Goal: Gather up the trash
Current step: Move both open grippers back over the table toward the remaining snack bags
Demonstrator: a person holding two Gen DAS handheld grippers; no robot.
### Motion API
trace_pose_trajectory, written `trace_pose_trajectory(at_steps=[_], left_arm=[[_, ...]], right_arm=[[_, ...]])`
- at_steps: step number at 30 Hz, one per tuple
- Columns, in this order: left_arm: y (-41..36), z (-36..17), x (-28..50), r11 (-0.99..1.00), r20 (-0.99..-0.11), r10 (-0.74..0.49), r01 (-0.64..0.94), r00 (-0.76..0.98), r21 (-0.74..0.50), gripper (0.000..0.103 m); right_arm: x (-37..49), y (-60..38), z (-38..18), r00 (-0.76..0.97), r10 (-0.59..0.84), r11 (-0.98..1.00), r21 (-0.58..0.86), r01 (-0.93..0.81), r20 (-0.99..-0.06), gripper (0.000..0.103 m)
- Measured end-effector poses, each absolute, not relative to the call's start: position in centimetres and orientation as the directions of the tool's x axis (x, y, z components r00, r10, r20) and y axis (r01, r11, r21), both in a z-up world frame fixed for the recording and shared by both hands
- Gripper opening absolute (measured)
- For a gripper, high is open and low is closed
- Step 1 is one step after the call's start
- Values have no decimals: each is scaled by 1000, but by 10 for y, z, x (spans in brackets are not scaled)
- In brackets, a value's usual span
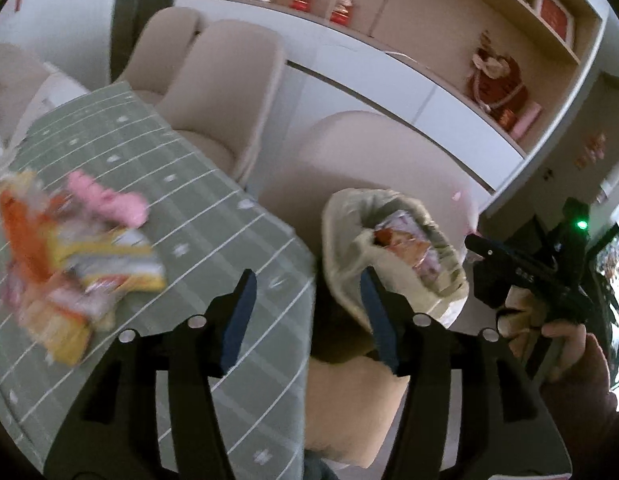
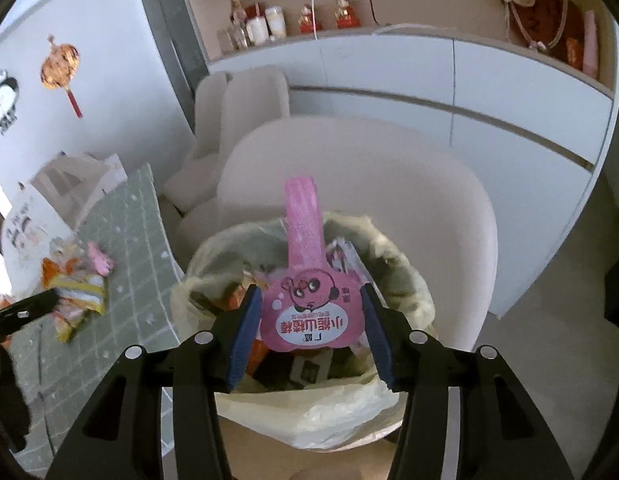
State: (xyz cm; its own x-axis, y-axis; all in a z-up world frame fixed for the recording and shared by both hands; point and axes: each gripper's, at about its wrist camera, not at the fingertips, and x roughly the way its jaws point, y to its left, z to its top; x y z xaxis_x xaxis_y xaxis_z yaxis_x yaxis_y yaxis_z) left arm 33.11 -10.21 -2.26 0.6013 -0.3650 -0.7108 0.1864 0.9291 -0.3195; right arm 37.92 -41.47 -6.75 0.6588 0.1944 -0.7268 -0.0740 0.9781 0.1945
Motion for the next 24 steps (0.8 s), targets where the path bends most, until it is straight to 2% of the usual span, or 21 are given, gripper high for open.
trace_pose_trajectory(at_steps=[1,3,9,12,18,24], left_arm=[[-91,-22,321,933,-708,-353,169,612,-318,54],[-73,-23,303,941,-706,-325,144,629,-306,56],[-10,-33,271,960,-730,-216,6,649,-279,57],[25,-38,262,963,-729,-131,-90,672,-255,57],[97,-38,247,928,-714,-35,-242,699,-282,57],[147,-43,254,913,-704,-67,-240,707,-329,58]], right_arm=[[378,-412,-68,662,197,978,195,-78,-723,49],[372,-404,-65,681,211,975,197,-98,-702,56],[348,-370,-51,693,251,968,195,-160,-676,56],[336,-344,-40,711,238,971,144,-191,-662,56],[322,-285,-21,708,302,951,147,-273,-639,56],[310,-216,-11,689,279,951,94,-294,-668,56]])
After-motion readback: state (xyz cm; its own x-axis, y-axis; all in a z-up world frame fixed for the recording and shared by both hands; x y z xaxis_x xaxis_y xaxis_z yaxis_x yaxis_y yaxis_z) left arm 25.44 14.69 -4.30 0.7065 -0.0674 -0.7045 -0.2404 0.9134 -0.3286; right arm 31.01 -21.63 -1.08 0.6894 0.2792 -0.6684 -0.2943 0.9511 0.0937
